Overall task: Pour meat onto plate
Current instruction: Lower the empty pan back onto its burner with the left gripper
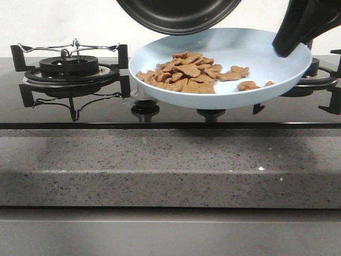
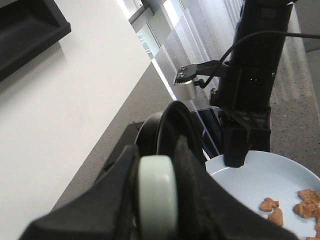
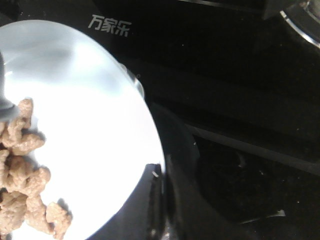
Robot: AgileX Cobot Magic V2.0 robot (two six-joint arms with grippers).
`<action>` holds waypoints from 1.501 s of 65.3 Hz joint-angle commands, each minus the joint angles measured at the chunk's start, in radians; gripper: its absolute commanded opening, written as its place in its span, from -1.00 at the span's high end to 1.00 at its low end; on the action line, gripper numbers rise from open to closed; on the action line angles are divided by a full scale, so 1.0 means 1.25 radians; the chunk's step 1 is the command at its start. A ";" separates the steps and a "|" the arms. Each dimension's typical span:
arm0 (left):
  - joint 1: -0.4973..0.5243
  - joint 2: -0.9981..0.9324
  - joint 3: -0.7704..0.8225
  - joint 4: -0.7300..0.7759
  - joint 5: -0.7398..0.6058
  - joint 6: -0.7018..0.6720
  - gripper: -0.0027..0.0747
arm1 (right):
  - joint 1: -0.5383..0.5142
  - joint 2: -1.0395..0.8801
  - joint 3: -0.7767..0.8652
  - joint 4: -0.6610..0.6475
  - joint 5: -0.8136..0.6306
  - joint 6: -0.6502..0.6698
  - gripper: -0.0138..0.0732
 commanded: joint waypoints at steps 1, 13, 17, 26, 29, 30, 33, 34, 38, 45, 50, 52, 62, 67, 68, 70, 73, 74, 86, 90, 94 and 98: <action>-0.007 -0.024 -0.026 -0.075 -0.008 0.001 0.98 | 0.000 -0.027 -0.020 0.020 -0.034 -0.004 0.82; 0.004 -0.024 -0.026 -0.114 -0.148 -0.149 0.98 | 0.000 -0.027 -0.020 0.020 -0.034 -0.004 0.82; 0.015 -0.024 -0.026 -0.129 -0.211 -0.179 0.98 | 0.000 -0.027 -0.020 0.020 -0.034 -0.004 0.82; 0.057 -0.022 -0.026 -0.175 -0.315 -0.292 0.98 | 0.000 -0.027 -0.020 0.020 -0.034 -0.004 0.82; 0.083 -0.019 -0.026 -0.191 -0.332 -0.342 0.98 | 0.000 -0.027 -0.020 0.020 -0.034 -0.004 0.82; 0.091 -0.018 -0.026 -0.195 -0.332 -0.355 0.98 | 0.000 -0.027 -0.020 0.020 -0.034 -0.004 0.82; 0.123 -0.010 -0.026 -0.218 -0.326 -0.403 0.98 | 0.000 -0.027 -0.020 0.020 -0.034 -0.004 0.82; 0.133 -0.008 -0.026 -0.225 -0.321 -0.415 0.98 | 0.000 -0.027 -0.020 0.020 -0.034 -0.004 0.82; 0.178 0.008 -0.026 -0.259 -0.293 -0.452 0.98 | 0.000 -0.027 -0.020 0.020 -0.034 -0.004 0.82; 0.256 0.047 -0.029 -0.292 -0.226 -0.538 0.98 | 0.000 -0.027 -0.020 0.020 -0.034 -0.004 0.82; 0.306 0.080 -0.029 -0.324 -0.176 -0.591 0.98 | 0.000 -0.027 -0.020 0.020 -0.034 -0.004 0.82; 0.323 0.097 -0.029 -0.338 -0.160 -0.607 0.98 | 0.000 -0.027 -0.020 0.020 -0.034 -0.004 0.82; 0.391 0.170 -0.033 -0.365 -0.115 -0.680 0.98 | 0.000 -0.027 -0.020 0.020 -0.034 -0.004 0.82; 0.411 0.204 -0.036 -0.365 -0.113 -0.713 0.98 | 0.000 -0.027 -0.020 0.020 -0.034 -0.004 0.82; 0.413 0.209 -0.038 -0.365 -0.113 -0.717 0.98 | 0.000 -0.027 -0.020 0.020 -0.034 -0.004 0.82; 0.417 0.223 -0.038 -0.365 -0.111 -0.720 0.98 | 0.000 -0.027 -0.020 0.020 -0.034 -0.004 0.82; 0.420 0.240 -0.042 -0.365 -0.111 -0.729 0.98 | 0.000 -0.027 -0.020 0.020 -0.034 -0.004 0.82; 0.421 0.249 -0.041 -0.365 -0.111 -0.735 0.98 | 0.000 -0.027 -0.020 0.020 -0.034 -0.004 0.82; 0.421 0.319 -0.072 -0.365 -0.113 -0.779 0.98 | 0.000 -0.027 -0.020 0.020 -0.034 -0.004 0.82; 0.421 0.340 -0.082 -0.365 -0.120 -0.798 0.98 | 0.000 -0.027 -0.020 0.020 -0.034 -0.004 0.82; 0.421 0.361 -0.088 -0.365 -0.125 -0.819 0.98 | 0.000 -0.027 -0.020 0.020 -0.034 -0.004 0.82; 0.421 0.381 -0.091 -0.365 -0.130 -0.842 0.98 | 0.000 -0.027 -0.020 0.020 -0.034 -0.004 0.82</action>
